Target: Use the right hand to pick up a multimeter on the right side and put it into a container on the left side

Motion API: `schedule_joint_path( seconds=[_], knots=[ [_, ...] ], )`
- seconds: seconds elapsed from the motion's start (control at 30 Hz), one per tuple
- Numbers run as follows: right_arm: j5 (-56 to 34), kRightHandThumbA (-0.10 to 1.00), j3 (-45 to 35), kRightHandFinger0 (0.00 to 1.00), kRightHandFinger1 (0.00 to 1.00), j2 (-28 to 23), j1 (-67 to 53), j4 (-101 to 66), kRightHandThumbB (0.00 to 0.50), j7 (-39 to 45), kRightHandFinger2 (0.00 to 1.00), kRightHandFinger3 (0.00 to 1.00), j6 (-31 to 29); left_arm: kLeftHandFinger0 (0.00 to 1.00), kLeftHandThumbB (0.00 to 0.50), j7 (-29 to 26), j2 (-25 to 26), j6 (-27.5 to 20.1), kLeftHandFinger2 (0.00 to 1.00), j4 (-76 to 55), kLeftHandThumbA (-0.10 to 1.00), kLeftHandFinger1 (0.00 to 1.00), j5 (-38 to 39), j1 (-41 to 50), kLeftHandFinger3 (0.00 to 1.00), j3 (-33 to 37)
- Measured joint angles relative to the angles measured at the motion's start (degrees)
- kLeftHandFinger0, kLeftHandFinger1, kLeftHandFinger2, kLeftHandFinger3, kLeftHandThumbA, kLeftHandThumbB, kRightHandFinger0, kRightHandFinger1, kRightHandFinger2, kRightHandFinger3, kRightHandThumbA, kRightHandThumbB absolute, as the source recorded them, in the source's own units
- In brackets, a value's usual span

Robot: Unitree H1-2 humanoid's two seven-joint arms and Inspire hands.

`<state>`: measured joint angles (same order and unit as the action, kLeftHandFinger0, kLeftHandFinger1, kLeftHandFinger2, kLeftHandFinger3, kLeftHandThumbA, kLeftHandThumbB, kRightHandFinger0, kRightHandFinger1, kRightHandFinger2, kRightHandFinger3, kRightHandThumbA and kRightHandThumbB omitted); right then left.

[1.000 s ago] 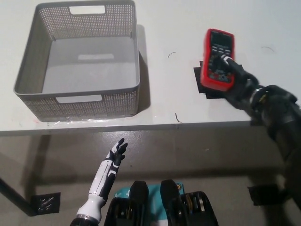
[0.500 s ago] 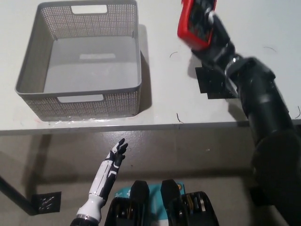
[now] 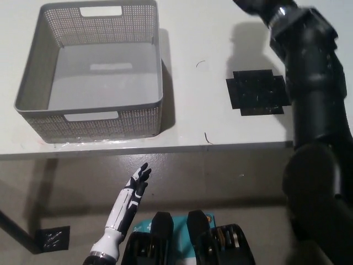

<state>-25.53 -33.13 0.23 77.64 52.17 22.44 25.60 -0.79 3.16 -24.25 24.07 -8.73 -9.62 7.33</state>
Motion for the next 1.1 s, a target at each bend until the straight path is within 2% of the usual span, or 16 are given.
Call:
schedule_joint_path(
  seconds=[0.03,0.07,0.13,0.2,0.27,0.33,0.5,0.67,0.73,0.8,0.87,0.97,1.0,1.03,1.07,1.1],
  knots=[
    [0.66,-0.10,2.62,0.00,0.44,0.07,0.91,0.23,0.135,-0.04,0.78,0.94,-0.14,1.00,0.413,0.00,0.04,-0.02,1.00,0.00,1.00,1.00,0.00,0.00,1.00,0.07],
    [1.37,-0.10,4.86,0.05,0.53,0.14,1.89,0.69,0.127,-0.10,0.92,1.00,-0.20,1.00,0.416,0.00,0.09,-0.03,1.00,0.00,1.00,1.00,0.00,0.01,1.00,0.13],
    [2.86,-0.10,9.48,0.00,0.45,0.44,3.72,2.54,0.140,-0.33,0.81,0.98,-0.42,1.00,0.431,0.00,0.19,-0.09,1.00,0.00,1.00,1.00,-0.01,0.01,1.00,0.30],
    [4.17,-0.10,13.02,0.00,0.43,1.27,5.80,5.66,0.151,-0.66,0.78,0.91,-1.09,1.00,0.429,0.00,0.27,-0.15,1.00,0.00,1.00,1.00,-0.07,0.03,1.00,0.46],
    [5.60,-0.10,16.10,0.00,0.40,2.46,7.74,9.93,0.156,-1.27,0.79,0.92,-2.43,1.00,0.444,0.00,0.29,-0.19,1.00,0.00,1.00,1.00,-0.09,0.02,1.00,0.60],
    [6.71,-0.10,18.46,0.00,0.37,3.76,8.84,13.68,0.193,-1.86,0.81,0.93,-3.42,1.00,0.452,0.00,0.29,-0.23,1.00,0.00,1.00,1.00,-0.07,0.01,1.00,0.76],
    [10.41,-0.10,24.88,0.00,0.32,6.77,9.29,21.31,0.208,-3.74,0.76,0.90,-6.54,1.00,0.438,0.00,0.54,-0.28,1.00,-0.02,1.00,1.00,-0.10,0.02,1.00,1.24],
    [14.99,-0.10,31.95,0.00,0.27,8.16,9.07,25.59,0.206,-5.45,0.66,0.67,-9.29,1.00,0.427,-0.01,0.78,-0.28,1.00,-0.02,1.00,1.00,-0.27,0.01,1.00,1.61],
    [16.81,-0.10,34.42,0.00,0.30,8.26,8.86,26.62,0.213,-6.29,0.70,0.69,-10.19,1.00,0.430,-0.01,0.79,-0.28,1.00,-0.02,1.00,1.00,-0.37,0.01,1.00,1.69],
    [18.21,-0.10,36.21,0.00,0.38,8.36,8.71,27.38,0.241,-7.37,0.77,0.63,-11.35,1.00,0.436,0.00,0.84,-0.28,1.00,-0.05,1.00,1.00,-0.48,0.00,1.00,1.75],
    [19.82,-0.10,38.11,0.02,0.42,8.40,8.52,27.79,0.256,-8.57,0.77,0.69,-12.40,1.00,0.436,0.01,0.83,-0.28,1.00,-0.17,1.00,1.00,-0.61,-0.02,1.00,1.76],
    [22.15,-0.10,41.17,0.00,0.41,8.41,8.25,28.15,0.226,-10.25,0.77,0.75,-13.91,1.00,0.437,0.02,0.83,-0.29,1.00,-0.39,1.00,1.00,-0.68,-0.02,1.00,1.80],
    [23.33,-0.10,42.60,0.09,0.54,8.42,8.18,28.30,0.262,-11.21,0.92,0.81,-14.40,1.00,0.441,0.02,0.83,-0.29,1.00,-0.45,1.00,1.00,-0.69,-0.03,1.00,1.81],
    [23.88,0.09,43.29,0.43,0.89,8.44,8.12,28.38,0.259,-11.85,1.00,1.00,-14.74,1.00,0.442,0.02,0.83,-0.29,1.00,-0.47,1.00,1.00,-0.69,-0.03,1.00,1.82],
    [24.92,0.12,44.08,0.62,0.95,8.53,7.92,28.42,0.260,-13.18,1.00,0.97,-15.67,1.00,0.443,0.02,0.84,-0.29,1.00,-0.47,1.00,1.00,-0.71,-0.02,1.00,1.84],
    [25.31,0.33,44.40,0.46,0.75,8.61,7.77,28.42,0.319,-14.06,1.00,1.00,-16.02,1.00,0.442,0.03,0.85,-0.28,1.00,-0.46,1.00,1.00,-0.72,-0.02,1.00,1.85]
  ],
)
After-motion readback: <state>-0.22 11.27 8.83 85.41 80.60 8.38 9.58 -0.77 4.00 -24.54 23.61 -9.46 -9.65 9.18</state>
